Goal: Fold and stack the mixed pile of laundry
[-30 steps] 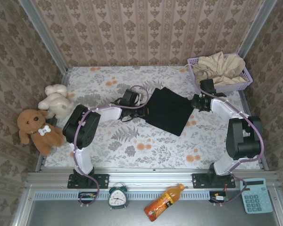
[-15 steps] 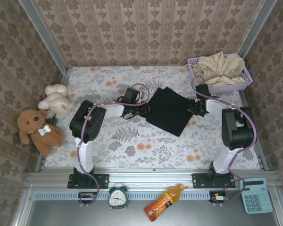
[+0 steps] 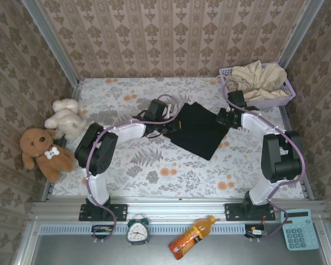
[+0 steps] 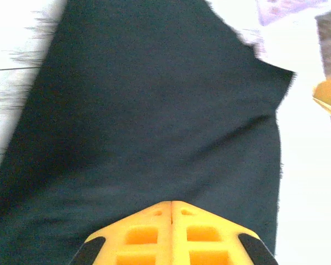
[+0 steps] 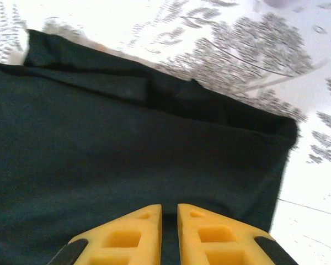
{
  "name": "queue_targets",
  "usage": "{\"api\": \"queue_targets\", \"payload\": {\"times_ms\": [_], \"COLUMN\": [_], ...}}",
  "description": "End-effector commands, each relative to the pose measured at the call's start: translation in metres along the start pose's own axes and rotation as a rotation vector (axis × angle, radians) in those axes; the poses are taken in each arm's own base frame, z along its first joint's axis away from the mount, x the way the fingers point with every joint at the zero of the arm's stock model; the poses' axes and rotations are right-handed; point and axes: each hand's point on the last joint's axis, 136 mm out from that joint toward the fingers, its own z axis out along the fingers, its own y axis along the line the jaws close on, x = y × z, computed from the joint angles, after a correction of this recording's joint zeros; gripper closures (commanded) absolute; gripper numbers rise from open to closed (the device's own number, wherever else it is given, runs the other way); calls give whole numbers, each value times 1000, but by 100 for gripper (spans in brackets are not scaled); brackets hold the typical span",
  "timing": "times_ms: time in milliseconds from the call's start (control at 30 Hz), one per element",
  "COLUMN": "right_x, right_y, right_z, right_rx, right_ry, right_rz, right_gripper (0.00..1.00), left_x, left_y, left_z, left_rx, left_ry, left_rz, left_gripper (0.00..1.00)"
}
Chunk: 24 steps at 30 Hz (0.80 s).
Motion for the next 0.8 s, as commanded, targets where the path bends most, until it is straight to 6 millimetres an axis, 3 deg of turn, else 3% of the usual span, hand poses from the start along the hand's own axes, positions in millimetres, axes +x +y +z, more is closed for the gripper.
{"api": "queue_targets", "payload": {"times_ms": [0,167,300,400,533,667,767], "right_x": [-5,-13,-7,-4,-10,-19,-24], "right_y": [4,4,-3,-13,-12,-7,-2], "right_z": [14,40,62,76,89,98,94], "right_rx": [-2,20,53,86,85,83,72], "right_ry": [15,36,96,119,114,110,102], "right_rz": [-41,-50,-22,25,57,65,54], "right_gripper": [84,84,84,84,85,86,86], "left_x": [23,72,113,137,166,186,179], "left_y": [-53,-86,-80,-58,-36,-42,-54], "left_z": [13,59,78,76,65,55,50], "left_rx": [102,182,135,79,37,72,98], "left_ry": [73,244,396,472,558,614,586], "left_rz": [41,67,85,80,49,29,32], "left_gripper": [100,100,100,100,100,100,100]}}
